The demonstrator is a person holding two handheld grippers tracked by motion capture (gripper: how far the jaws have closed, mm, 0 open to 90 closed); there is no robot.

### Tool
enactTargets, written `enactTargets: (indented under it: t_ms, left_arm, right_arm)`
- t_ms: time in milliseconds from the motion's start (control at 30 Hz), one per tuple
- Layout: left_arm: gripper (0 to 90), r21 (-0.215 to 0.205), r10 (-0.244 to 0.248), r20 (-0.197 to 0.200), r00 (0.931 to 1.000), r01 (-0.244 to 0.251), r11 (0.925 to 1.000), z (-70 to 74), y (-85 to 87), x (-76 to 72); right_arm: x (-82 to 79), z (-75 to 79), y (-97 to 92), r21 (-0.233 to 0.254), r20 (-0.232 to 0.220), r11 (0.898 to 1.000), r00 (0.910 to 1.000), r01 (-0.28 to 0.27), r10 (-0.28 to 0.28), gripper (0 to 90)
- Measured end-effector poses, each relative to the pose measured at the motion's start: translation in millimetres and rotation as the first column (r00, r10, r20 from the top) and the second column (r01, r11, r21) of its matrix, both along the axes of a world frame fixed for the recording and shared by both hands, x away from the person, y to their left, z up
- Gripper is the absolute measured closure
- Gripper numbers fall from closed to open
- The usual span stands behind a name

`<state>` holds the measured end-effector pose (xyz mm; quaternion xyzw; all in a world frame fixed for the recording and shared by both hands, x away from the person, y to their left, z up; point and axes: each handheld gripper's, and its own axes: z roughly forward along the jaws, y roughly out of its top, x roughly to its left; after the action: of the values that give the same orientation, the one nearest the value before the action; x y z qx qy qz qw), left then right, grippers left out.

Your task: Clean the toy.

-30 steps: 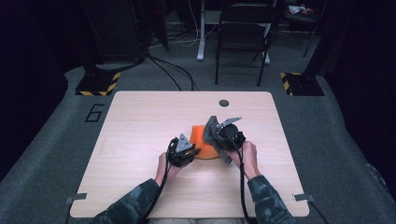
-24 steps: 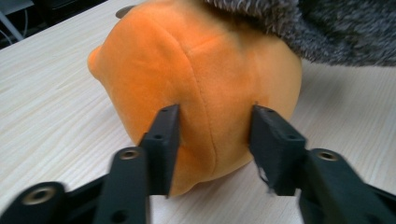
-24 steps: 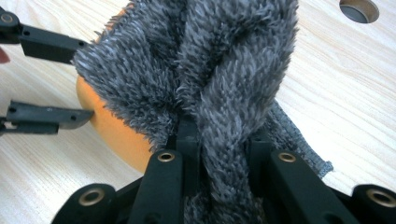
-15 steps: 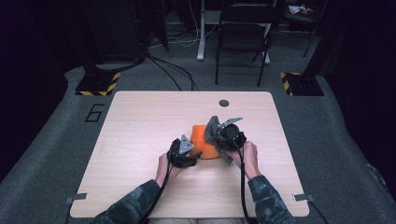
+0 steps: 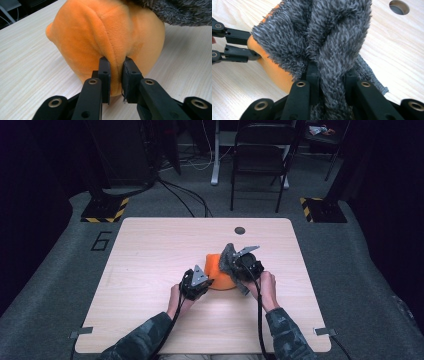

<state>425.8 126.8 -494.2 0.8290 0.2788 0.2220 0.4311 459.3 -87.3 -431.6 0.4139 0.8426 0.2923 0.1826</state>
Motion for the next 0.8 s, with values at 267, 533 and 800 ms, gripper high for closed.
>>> enactTargets:
  t_ms: [267, 533, 800]
  left_arm:
    - [82.3, -0.028, -0.003, -0.019, 0.9998, 0.002, 0.9996, 11.1, 0.8, -2.7]
    - [82.1, -0.006, -0.029, -0.009, 0.9995, 0.028, 0.9996, 11.4, -4.7, -8.2]
    - [81.4, -0.005, -0.032, -0.029, 0.9991, 0.032, 0.9995, 5.9, -1.6, -3.4]
  right_arm:
    - [-7.4, 21.9, 0.5, 0.031, 0.042, 0.999, 0.9991, -0.010, 0.009, 73.9]
    - [-17.5, 21.5, 29.0, 0.011, 0.062, 0.997, 0.9950, -0.079, 0.078, 73.8]
    - [-10.6, 11.8, 23.2, -0.035, 0.041, 0.998, 0.9976, -0.054, 0.055, 73.9]
